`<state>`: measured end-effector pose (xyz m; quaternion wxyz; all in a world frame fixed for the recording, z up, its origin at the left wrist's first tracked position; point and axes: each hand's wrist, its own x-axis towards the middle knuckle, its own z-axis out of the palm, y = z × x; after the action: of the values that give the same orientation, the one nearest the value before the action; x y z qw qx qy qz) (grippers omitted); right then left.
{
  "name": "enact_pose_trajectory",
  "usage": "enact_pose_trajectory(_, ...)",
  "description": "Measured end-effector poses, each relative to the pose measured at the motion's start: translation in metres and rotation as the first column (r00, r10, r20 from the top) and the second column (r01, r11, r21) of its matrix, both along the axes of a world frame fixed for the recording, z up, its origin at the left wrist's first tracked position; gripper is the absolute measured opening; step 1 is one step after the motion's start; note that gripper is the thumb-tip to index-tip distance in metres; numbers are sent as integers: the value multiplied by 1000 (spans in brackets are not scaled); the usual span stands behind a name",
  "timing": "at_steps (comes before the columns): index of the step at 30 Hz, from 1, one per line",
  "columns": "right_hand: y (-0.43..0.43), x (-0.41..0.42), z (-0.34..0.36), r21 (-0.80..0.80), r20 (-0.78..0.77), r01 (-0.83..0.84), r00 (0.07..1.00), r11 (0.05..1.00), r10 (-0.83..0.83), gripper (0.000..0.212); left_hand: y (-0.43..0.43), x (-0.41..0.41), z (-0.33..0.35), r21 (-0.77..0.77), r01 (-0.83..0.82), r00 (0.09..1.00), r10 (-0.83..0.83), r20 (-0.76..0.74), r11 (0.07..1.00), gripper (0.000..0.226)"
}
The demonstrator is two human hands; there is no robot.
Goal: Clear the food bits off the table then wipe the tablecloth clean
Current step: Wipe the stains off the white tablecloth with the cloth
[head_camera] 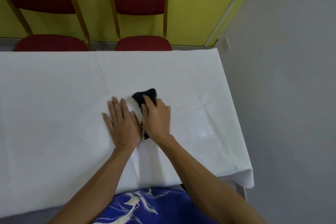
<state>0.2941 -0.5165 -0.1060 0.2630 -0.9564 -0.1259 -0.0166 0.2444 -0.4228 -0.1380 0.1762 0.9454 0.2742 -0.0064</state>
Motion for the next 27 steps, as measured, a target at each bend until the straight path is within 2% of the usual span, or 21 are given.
enact_pose_trajectory(2, 23, 1, -5, -65, 2, -121, 993, 990, 121, 31, -1, -2, -3, 37, 6, 999, -4, -42, 999, 70)
enact_pose_trajectory(4, 14, 16, -13, -108, 44, -170, 984, 979, 176, 29, -2, -2, -2, 53, -8, 1000, 9, -8, 999, 60)
enact_pose_trajectory(7, -35, 56, -19, -210, 119, -164, 974, 964, 191, 32, -1, -4, -4, 102, -3, 999, -2, 44, 995, 56)
enact_pose_trajectory(10, -98, 108, -18, -327, 159, -43, 982, 944, 100, 35, -2, -4, -5, 106, -3, 999, -2, 52, 994, 57)
enact_pose_trajectory(13, -143, 148, -8, -392, 91, 126, 991, 911, -98, 34, -2, -4, -5, 106, -15, 999, 10, 47, 994, 58)
enact_pose_trajectory(15, -143, 164, -1, -355, 29, 233, 971, 905, -238, 33, -3, -3, -4, 106, -25, 999, 21, 40, 994, 58)
enact_pose_trajectory(17, -115, 169, 4, -282, -27, 254, 962, 925, -272, 33, -4, -3, -4, 118, -29, 999, 25, 38, 993, 58)
enact_pose_trajectory(20, -39, 153, 9, -131, -38, 90, 995, 987, -96, 34, -6, -2, -2, 124, -28, 999, 24, 38, 992, 57)
enact_pose_trajectory(23, 35, 121, 11, -34, -21, -170, 985, 985, 170, 34, -5, -1, -2, 106, -38, 999, 36, 25, 994, 57)
enact_pose_trajectory(25, 65, 109, 9, -92, -32, -297, 955, 950, 295, 34, -6, 1, -2, 99, -51, 998, 49, 26, 994, 57)
enact_pose_trajectory(27, 71, 110, 0, -199, -80, -361, 933, 911, 352, 36, -5, 0, -2, 100, -53, 998, 51, 26, 994, 57)
